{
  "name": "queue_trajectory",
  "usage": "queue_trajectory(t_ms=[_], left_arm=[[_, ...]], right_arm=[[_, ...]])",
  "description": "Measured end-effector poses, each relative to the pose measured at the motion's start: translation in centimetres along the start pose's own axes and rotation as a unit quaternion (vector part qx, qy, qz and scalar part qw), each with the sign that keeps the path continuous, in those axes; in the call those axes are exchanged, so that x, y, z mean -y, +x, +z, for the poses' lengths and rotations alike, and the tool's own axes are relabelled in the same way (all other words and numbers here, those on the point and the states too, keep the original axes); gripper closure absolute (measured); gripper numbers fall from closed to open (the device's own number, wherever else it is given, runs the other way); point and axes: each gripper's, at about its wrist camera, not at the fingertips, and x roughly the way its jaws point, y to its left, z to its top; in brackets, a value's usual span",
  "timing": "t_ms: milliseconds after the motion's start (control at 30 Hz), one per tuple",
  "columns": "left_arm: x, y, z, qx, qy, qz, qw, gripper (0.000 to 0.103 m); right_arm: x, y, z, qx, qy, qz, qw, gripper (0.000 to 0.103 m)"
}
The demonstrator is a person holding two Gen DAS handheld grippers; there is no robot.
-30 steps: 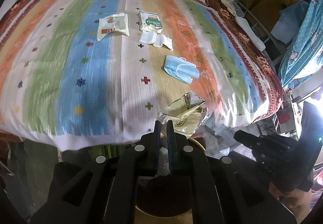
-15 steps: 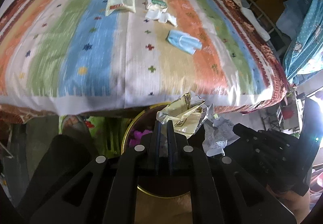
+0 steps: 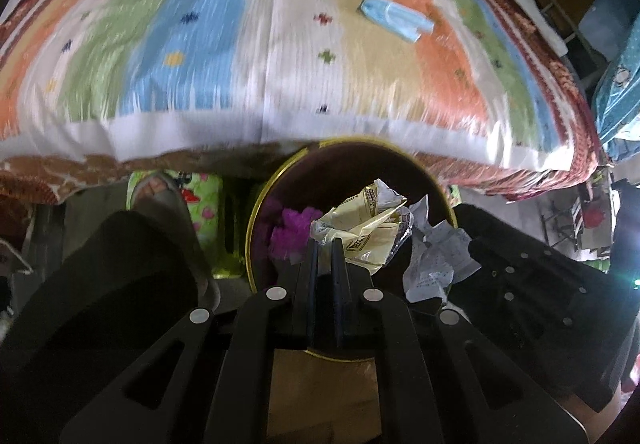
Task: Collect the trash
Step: 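Open left gripper to drop the gold wrapper while right gripper drops the paper, then move both open grippers back toward the blue face mask and white tissue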
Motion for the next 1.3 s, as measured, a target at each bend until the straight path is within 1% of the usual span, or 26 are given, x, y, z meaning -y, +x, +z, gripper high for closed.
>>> queue_trajectory(t_ms=[200, 533, 633, 667, 700, 733, 767, 800, 867, 900, 967, 1067, 1133, 1200, 1300], left_arm=[[0.0, 1.8, -0.5, -0.027, -0.009, 0.020, 0.9994, 0.097], [0.0, 3.4, 0.1, -0.045, -0.013, 0.032, 0.9984, 0.097], [-0.2, 3.9, 0.5, -0.047, -0.019, 0.039, 0.9980, 0.097], [-0.3, 4.1, 0.7, -0.048, -0.023, 0.036, 0.9979, 0.096], [-0.5, 4.3, 1.0, -0.050, -0.028, 0.029, 0.9979, 0.094], [-0.6, 4.4, 1.1, -0.051, -0.032, 0.029, 0.9978, 0.089], [-0.7, 4.5, 1.3, -0.051, -0.036, 0.029, 0.9976, 0.074], [-0.9, 4.5, 1.5, -0.049, -0.042, 0.029, 0.9975, 0.068], [-1.2, 4.2, 1.9, -0.043, -0.049, 0.031, 0.9974, 0.068], [-1.3, 3.8, 2.1, -0.039, -0.051, 0.025, 0.9976, 0.067], [-1.2, 3.3, 2.5, -0.031, -0.051, 0.020, 0.9980, 0.065], [-1.4, 2.6, 3.0, -0.020, -0.058, 0.014, 0.9980, 0.063], [-1.5, 2.2, 3.4, -0.013, -0.059, 0.012, 0.9981, 0.061], [-1.4, 1.6, 3.8, 0.000, -0.053, 0.018, 0.9985, 0.055], [-1.4, 0.9, 4.5, 0.012, -0.048, 0.016, 0.9986, 0.050]], right_arm=[[-0.3, 1.6, -0.4, -0.025, 0.002, -0.006, 1.000, 0.103], [-0.1, 3.8, 0.1, -0.054, 0.012, -0.010, 0.998, 0.103], [-0.1, 4.5, 0.4, -0.062, 0.012, -0.015, 0.998, 0.102], [-0.1, 4.8, 0.5, -0.065, 0.014, -0.017, 0.998, 0.102], [0.1, 5.2, 0.7, -0.070, 0.019, -0.016, 0.997, 0.098], [0.2, 5.4, 0.9, -0.073, 0.024, -0.014, 0.997, 0.092], [0.5, 5.6, 1.1, -0.074, 0.033, -0.009, 0.997, 0.078], [0.6, 5.6, 1.2, -0.073, 0.037, -0.006, 0.997, 0.070], [0.7, 5.3, 1.6, -0.064, 0.040, 0.001, 0.997, 0.069], [0.7, 5.1, 1.7, -0.060, 0.041, 0.004, 0.997, 0.066], [0.8, 4.7, 2.0, -0.050, 0.045, 0.009, 0.998, 0.063], [1.1, 4.0, 2.4, -0.038, 0.052, 0.014, 0.998, 0.063], [1.1, 3.4, 2.6, -0.031, 0.058, 0.020, 0.998, 0.063], [1.1, 2.9, 2.9, -0.023, 0.060, 0.025, 0.998, 0.059], [1.3, 2.1, 3.5, -0.009, 0.063, 0.032, 0.997, 0.058]])
